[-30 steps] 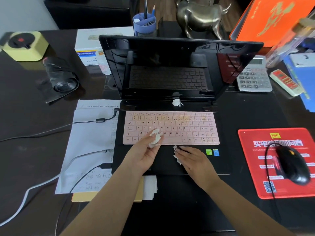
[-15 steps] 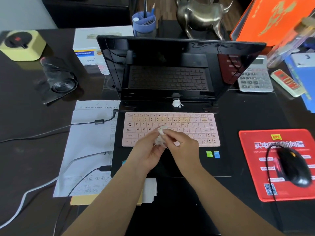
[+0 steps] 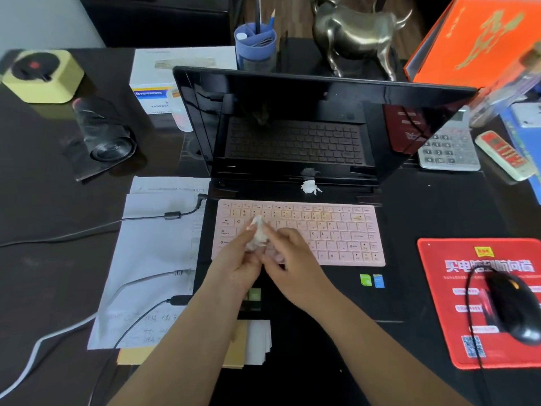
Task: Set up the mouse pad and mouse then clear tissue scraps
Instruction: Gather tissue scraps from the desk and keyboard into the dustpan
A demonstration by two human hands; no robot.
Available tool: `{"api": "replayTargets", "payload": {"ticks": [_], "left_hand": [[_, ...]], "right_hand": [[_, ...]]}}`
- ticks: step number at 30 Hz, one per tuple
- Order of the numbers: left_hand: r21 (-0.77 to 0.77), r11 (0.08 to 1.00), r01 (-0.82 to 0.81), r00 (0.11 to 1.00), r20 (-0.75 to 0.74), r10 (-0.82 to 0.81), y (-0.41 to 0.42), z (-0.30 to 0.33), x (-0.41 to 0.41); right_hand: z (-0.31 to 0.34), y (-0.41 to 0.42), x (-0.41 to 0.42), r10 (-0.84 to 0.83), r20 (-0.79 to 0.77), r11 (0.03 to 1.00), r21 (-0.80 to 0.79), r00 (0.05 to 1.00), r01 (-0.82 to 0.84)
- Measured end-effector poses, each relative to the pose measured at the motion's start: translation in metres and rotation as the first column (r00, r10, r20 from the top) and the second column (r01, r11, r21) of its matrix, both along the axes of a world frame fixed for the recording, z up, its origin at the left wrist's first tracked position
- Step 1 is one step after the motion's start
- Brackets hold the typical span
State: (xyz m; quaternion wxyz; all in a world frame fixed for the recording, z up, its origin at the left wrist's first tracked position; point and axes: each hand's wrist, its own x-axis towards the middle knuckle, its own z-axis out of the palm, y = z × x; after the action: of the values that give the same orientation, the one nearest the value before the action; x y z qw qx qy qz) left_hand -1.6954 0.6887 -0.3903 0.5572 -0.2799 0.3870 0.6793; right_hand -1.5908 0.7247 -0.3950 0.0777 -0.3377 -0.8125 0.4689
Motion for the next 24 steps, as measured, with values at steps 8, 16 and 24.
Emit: {"api": "replayTargets", "payload": {"ticks": [8, 16, 24], "left_hand": [[-0.033, 0.997, -0.076, 0.994, -0.083, 0.073, 0.007, 0.003, -0.020], [-0.062, 0.998, -0.032, 0.995, -0.099, 0.026, 0.015, 0.001, -0.024], [-0.033, 0.998, -0.056, 0.996, -0.078, 0.053, 0.008, 0.004, -0.025]], "right_hand": [[-0.032, 0.087, -0.014, -0.432, 0.092, 0.890, 0.205, 0.897, 0.407], [-0.047, 0.108, -0.020, -0.295, -0.012, 0.823, 0.505, 0.955, 0.261], [-0.055, 0.106, -0.017, -0.142, 0.046, 0.806, 0.586, 0.989, 0.088]]}}
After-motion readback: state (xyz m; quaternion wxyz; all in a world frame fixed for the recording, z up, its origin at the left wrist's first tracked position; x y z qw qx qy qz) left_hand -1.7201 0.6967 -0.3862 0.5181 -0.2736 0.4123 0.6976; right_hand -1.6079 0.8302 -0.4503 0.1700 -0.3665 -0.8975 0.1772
